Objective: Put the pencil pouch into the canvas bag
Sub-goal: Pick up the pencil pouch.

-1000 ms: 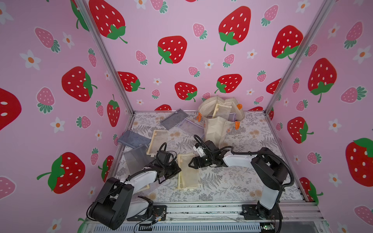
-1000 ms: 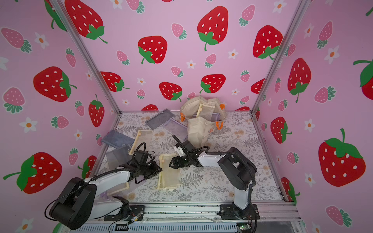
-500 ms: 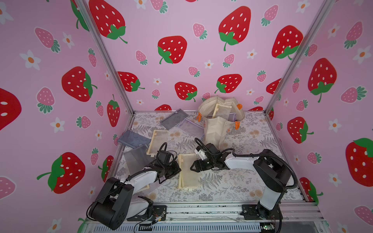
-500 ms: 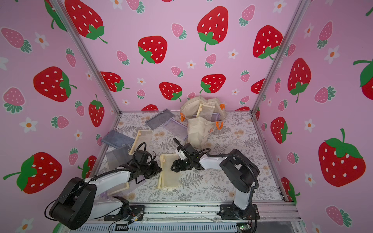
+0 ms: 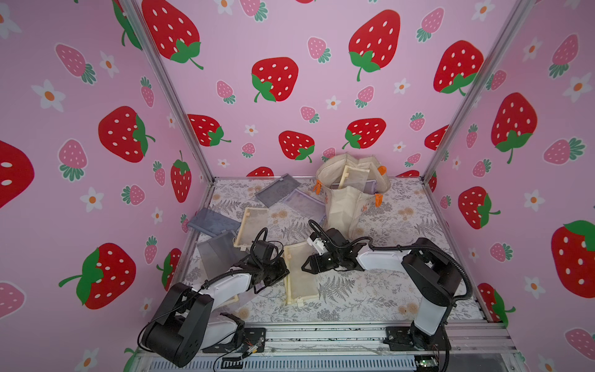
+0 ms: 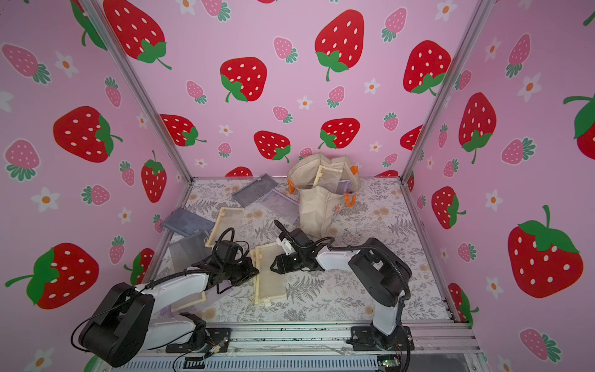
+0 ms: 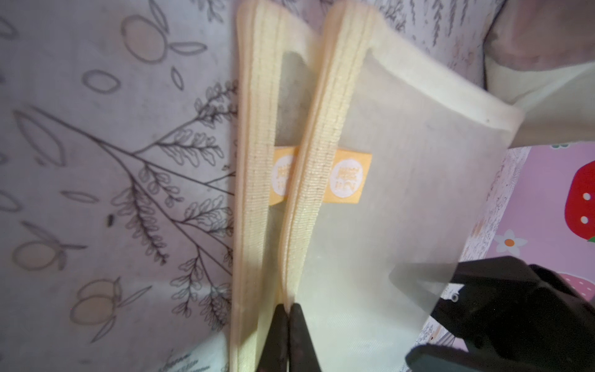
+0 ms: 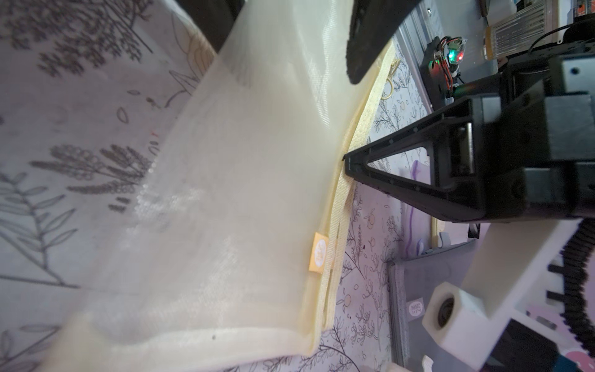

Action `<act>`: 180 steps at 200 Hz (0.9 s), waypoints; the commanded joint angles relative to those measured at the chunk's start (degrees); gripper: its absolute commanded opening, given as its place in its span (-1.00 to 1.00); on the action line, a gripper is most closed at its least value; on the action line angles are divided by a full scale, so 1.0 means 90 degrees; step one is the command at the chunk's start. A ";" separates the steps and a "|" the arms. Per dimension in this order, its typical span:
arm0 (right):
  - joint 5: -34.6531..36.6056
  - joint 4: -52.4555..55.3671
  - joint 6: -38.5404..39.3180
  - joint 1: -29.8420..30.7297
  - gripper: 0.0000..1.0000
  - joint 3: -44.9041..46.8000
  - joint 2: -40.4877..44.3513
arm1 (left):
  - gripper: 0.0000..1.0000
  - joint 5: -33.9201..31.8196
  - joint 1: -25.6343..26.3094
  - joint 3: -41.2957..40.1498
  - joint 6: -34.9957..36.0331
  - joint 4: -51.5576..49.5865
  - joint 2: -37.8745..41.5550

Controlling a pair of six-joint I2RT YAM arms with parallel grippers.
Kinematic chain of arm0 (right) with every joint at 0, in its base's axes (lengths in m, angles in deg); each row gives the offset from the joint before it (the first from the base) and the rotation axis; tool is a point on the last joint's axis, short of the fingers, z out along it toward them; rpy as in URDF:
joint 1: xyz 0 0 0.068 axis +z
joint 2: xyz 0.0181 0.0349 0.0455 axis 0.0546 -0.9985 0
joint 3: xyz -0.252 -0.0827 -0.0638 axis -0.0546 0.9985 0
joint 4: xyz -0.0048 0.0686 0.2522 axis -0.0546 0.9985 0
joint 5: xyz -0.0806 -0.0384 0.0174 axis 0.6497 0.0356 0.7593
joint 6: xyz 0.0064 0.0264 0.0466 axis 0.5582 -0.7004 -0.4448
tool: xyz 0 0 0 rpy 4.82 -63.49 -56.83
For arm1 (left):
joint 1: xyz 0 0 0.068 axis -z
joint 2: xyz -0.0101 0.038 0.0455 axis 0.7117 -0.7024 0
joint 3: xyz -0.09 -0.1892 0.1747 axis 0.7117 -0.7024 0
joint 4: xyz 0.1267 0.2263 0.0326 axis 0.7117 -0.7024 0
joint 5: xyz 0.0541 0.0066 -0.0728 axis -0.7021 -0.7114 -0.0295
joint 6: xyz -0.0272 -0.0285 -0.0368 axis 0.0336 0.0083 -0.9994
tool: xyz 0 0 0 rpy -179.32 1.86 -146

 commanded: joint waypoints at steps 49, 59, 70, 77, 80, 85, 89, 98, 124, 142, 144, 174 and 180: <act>0.0350 0.0534 0.0318 -0.0081 -0.85 0.0096 0.0616 | -0.98 -0.0013 0.0030 0.0036 0.0043 -0.0001 0.0097; 0.0382 0.0631 0.0380 -0.0127 -0.92 0.0144 0.0778 | -0.95 -0.0031 0.0022 0.0054 0.0063 -0.0049 0.0107; 0.0388 0.0720 0.0433 -0.0172 -1.00 0.0198 0.0989 | -0.91 -0.0063 -0.0002 0.0079 0.0088 -0.0123 0.0148; 0.0392 0.0799 0.0480 -0.0193 -1.00 0.0203 0.1156 | -0.75 -0.0072 -0.0031 0.0093 0.0107 -0.0182 0.0197; 0.0391 0.0834 0.0507 -0.0198 -1.00 0.0194 0.1218 | -0.69 -0.0072 -0.0043 0.0104 0.0125 -0.0206 0.0224; 0.0407 0.0897 0.0553 -0.0194 -1.00 0.0187 0.1355 | -0.58 -0.0083 -0.0052 0.0120 0.0169 -0.0258 0.0278; 0.0420 0.0956 0.0590 -0.0194 -1.00 0.0171 0.1458 | -0.49 -0.0108 -0.0055 0.0153 0.0212 -0.0328 0.0335; 0.0465 0.1134 0.0683 -0.0199 -1.00 0.0105 0.1683 | -0.36 -0.0190 -0.0051 0.0264 0.0347 -0.0590 0.0474; 0.0625 0.1649 0.0850 -0.0237 -1.00 -0.0146 0.2290 | -0.19 -0.0510 -0.0052 0.0716 0.0915 -0.1469 0.0892; 0.0724 0.2089 0.0961 -0.0355 -1.00 -0.0455 0.2620 | -0.05 -0.0696 -0.0052 0.1022 0.1264 -0.1961 0.1133; 0.0725 0.2118 0.0975 -0.0370 -1.00 -0.0493 0.2648 | -0.04 -0.0714 -0.0052 0.1054 0.1304 -0.2018 0.1167; 0.0611 0.2750 0.1229 -0.0817 -1.00 -0.1332 0.2935 | 0.20 -0.0888 -0.0051 0.1475 0.1672 -0.2465 0.1460; 0.0578 0.2909 0.1332 -0.0924 -1.00 -0.1560 0.2956 | 0.24 -0.0871 -0.0049 0.1522 0.1714 -0.2459 0.1517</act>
